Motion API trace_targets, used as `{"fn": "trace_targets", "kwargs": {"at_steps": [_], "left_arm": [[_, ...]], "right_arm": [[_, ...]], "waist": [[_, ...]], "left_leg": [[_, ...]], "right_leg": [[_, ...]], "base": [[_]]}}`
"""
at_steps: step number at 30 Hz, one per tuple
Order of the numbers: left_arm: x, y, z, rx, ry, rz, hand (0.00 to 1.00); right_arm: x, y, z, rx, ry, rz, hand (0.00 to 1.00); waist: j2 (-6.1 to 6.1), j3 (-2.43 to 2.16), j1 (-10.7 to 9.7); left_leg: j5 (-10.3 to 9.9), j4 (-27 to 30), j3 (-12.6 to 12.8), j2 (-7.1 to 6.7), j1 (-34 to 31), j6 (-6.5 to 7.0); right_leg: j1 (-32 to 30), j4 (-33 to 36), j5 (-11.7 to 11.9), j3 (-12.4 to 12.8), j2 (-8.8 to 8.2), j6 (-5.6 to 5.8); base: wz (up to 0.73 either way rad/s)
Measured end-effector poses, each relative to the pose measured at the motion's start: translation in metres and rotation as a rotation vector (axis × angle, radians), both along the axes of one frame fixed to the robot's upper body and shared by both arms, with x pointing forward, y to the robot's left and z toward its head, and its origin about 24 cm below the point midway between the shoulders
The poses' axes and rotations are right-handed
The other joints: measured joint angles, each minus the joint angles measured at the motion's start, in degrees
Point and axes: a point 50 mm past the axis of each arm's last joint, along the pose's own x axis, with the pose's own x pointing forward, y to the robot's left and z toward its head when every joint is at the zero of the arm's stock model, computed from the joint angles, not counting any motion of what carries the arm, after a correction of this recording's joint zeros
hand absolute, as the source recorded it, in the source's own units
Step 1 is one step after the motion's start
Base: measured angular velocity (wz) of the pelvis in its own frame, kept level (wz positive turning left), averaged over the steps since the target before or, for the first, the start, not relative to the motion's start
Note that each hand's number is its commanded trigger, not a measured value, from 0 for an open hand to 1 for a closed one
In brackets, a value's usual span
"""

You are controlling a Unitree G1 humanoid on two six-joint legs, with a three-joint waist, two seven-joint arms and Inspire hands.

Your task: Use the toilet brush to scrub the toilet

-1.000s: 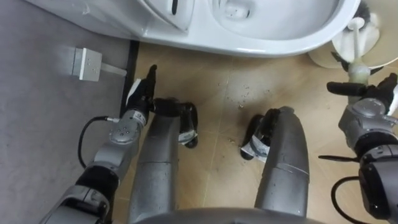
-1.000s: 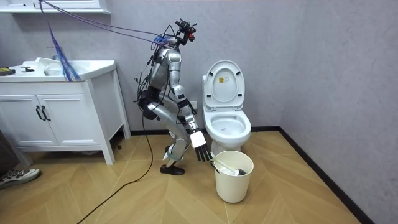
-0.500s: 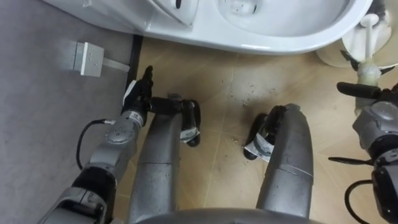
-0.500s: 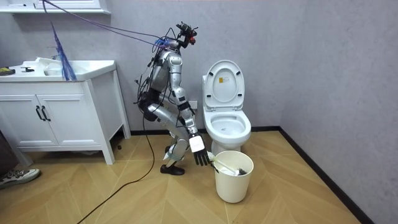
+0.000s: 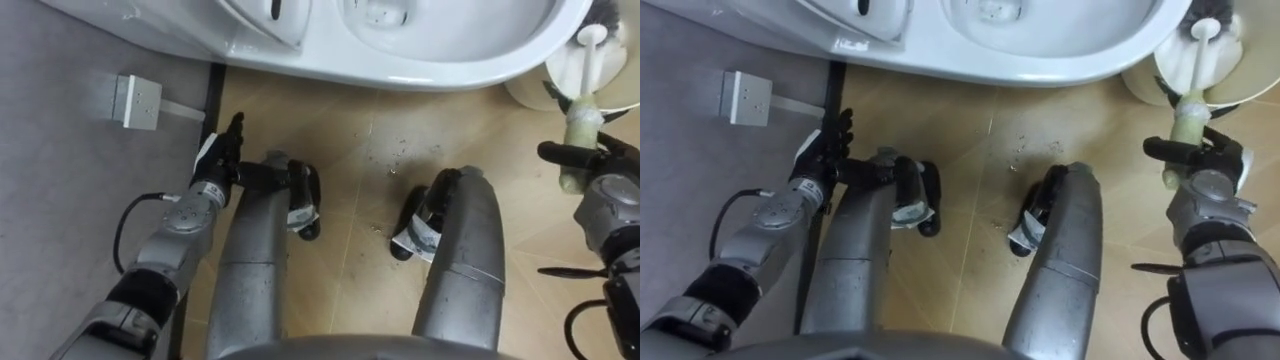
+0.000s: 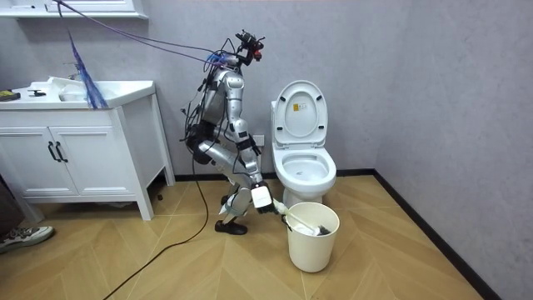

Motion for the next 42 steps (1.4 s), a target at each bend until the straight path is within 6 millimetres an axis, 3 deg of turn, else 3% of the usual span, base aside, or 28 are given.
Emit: {"fn": "trace_targets", "kwargs": {"at_steps": [8,15,20,29,34,42], "left_arm": [[-0.005,0.000,0.000,-0.005,-0.003,0.002,0.00],[-0.011,-0.002,-0.004,0.000,0.018,-0.005,0.00],[-0.021,0.002,-0.011,0.007,0.047,0.003,0.00],[-0.044,0.014,-0.027,0.035,0.130,0.033,0.00],[-0.060,0.025,-0.042,0.063,0.214,0.070,0.00],[-0.077,0.039,-0.051,0.078,0.263,0.133,0.00]], "right_arm": [[-0.003,0.003,-0.005,0.016,0.048,0.035,1.00],[-0.014,0.006,-0.016,0.081,0.065,0.001,1.00],[-0.021,0.010,-0.025,0.101,0.104,-0.005,1.00],[-0.061,0.011,-0.050,0.186,0.181,-0.071,1.00],[-0.079,0.027,-0.068,0.312,0.182,-0.172,1.00],[-0.091,0.043,-0.080,0.423,0.146,-0.253,1.00]], "waist": [[0.02,-0.01,-0.06],[0.13,-0.08,1.35],[0.44,-0.17,2.64],[0.95,-0.61,2.53],[0.89,-0.75,0.72],[-0.48,-0.94,0.68]], "left_leg": [[-0.54,0.98,0.01,1.00,-0.25,0.23],[-0.76,0.01,-0.01,0.99,1.28,0.09],[-0.69,-3.21,0.04,2.20,4.85,-0.04],[0.57,-15.37,0.51,1.69,19.45,-0.67],[2.95,-23.39,0.47,1.22,27.40,-1.12],[3.67,-30.01,1.31,1.17,37.64,-1.58]], "right_leg": [[0.01,0.21,0.01,-0.06,0.79,0.03],[1.62,-1.00,0.12,-0.32,1.38,0.18],[5.39,-5.47,1.41,-1.10,3.27,0.62],[20.54,-18.24,3.53,-3.80,4.36,2.21],[29.43,-26.83,5.55,-6.43,5.05,3.04],[38.91,-33.90,7.39,-7.12,6.21,3.79]], "base": [[-0.04],[-0.03],[-0.14],[-0.03],[0.12],[-0.10]]}}
